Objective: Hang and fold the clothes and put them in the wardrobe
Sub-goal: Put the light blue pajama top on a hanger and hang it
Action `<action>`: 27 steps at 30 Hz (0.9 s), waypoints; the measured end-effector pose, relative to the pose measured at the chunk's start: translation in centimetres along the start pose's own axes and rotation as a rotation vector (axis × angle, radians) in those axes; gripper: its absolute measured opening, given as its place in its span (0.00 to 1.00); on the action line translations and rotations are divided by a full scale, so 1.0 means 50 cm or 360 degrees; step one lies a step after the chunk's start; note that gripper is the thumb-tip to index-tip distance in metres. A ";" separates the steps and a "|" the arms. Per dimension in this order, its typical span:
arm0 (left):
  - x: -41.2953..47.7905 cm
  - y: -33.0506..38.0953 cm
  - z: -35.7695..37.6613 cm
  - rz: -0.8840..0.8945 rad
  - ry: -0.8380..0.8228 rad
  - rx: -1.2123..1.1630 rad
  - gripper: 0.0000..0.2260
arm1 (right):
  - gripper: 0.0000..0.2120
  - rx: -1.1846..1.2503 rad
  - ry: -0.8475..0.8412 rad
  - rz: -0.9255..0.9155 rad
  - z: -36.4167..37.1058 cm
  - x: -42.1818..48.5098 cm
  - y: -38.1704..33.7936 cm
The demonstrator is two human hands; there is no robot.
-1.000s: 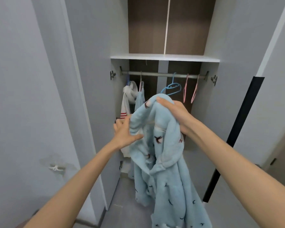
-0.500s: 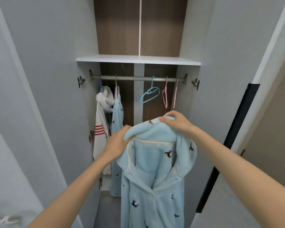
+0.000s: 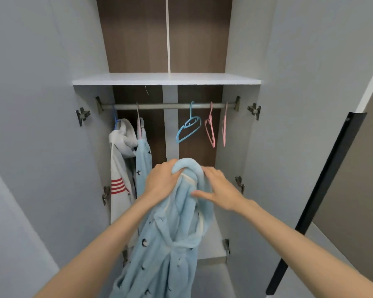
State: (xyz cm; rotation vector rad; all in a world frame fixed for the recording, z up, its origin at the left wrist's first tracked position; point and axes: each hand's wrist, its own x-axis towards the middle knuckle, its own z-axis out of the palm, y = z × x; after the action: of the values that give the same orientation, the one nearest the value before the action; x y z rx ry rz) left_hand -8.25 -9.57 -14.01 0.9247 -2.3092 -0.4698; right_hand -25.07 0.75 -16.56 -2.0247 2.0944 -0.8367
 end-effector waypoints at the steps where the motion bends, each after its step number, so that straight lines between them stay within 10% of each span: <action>1: 0.014 -0.004 0.000 0.0001 0.0001 -0.0059 0.09 | 0.34 0.0082 -0.0045 0.0035 0.018 0.011 0.011; 9: 0.154 -0.083 -0.002 0.0020 0.0193 0.0006 0.07 | 0.09 0.0484 0.0011 0.0153 0.056 0.189 0.116; 15: 0.288 -0.196 0.020 -0.0145 0.0180 0.0288 0.26 | 0.18 0.0560 0.0070 0.0157 0.008 0.363 0.187; 20: 0.384 -0.232 0.049 -0.0207 0.0187 0.0364 0.18 | 0.25 0.0624 -0.0193 0.0283 0.008 0.504 0.257; 27: 0.471 -0.270 0.096 -0.0177 0.0185 0.0377 0.19 | 0.25 0.1081 0.0187 0.0744 0.021 0.731 0.305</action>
State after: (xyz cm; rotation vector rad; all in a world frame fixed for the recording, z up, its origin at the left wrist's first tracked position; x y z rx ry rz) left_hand -18.19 -35.27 -15.24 1.1662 -2.2477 -0.1836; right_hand -41.99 -34.98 -13.74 -1.1168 1.8495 -1.3456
